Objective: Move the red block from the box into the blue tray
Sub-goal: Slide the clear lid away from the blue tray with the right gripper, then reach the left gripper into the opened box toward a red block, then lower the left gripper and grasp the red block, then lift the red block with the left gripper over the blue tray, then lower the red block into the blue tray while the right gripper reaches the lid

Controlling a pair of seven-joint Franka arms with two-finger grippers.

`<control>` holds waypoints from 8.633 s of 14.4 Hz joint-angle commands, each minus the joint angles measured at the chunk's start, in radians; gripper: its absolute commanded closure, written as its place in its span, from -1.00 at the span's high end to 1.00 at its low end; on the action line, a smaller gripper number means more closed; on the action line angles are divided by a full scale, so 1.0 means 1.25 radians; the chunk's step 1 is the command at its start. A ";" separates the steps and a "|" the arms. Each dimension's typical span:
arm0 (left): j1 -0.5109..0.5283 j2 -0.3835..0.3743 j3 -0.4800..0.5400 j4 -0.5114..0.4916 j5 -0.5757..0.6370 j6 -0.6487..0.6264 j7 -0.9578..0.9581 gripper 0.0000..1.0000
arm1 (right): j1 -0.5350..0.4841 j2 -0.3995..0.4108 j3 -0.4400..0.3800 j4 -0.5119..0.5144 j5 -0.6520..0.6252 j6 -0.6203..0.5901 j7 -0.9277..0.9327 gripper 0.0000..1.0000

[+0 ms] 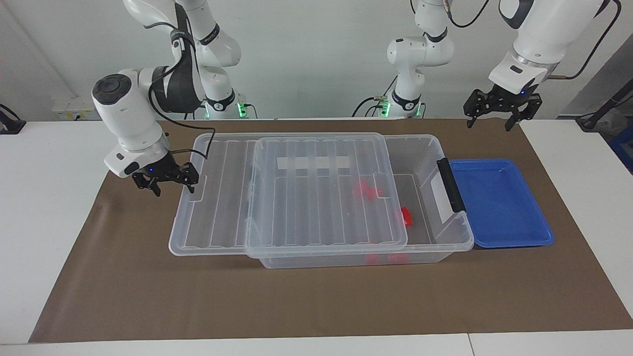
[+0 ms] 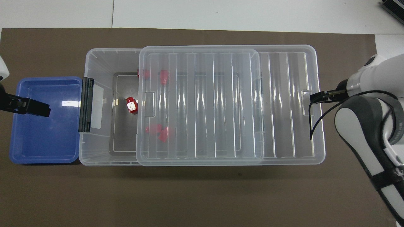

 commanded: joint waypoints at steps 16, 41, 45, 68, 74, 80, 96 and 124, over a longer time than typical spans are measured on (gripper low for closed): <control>-0.042 -0.084 -0.111 -0.276 -0.026 0.372 -0.524 1.00 | -0.056 -0.056 0.010 0.010 -0.006 -0.085 -0.099 0.95; -0.041 0.187 -0.144 -0.414 0.098 0.797 -0.634 1.00 | 0.008 -0.105 0.031 0.250 0.005 -0.377 0.169 0.96; -0.041 0.225 -0.141 -0.417 0.099 0.848 -0.635 1.00 | 0.064 -0.115 -0.015 0.253 0.001 -0.399 0.183 0.97; -0.042 0.247 -0.139 -0.427 0.148 0.877 -0.640 0.90 | 0.156 -0.115 -0.120 0.241 0.009 -0.397 0.176 1.00; -0.041 0.252 -0.138 -0.444 0.153 0.915 -0.640 0.90 | 0.156 -0.115 -0.120 0.241 0.009 -0.397 0.176 1.00; -0.041 0.252 -0.136 -0.444 0.153 0.911 -0.640 0.11 | 0.156 -0.115 -0.120 0.241 0.009 -0.397 0.176 1.00; -0.043 0.101 -0.145 -0.321 0.158 0.519 -0.637 -0.71 | 0.156 -0.115 -0.120 0.241 0.009 -0.397 0.176 1.00; 0.072 0.048 0.121 -0.488 0.045 0.741 0.064 -0.79 | 0.074 -0.067 -0.124 0.049 -0.002 -0.039 0.160 -1.00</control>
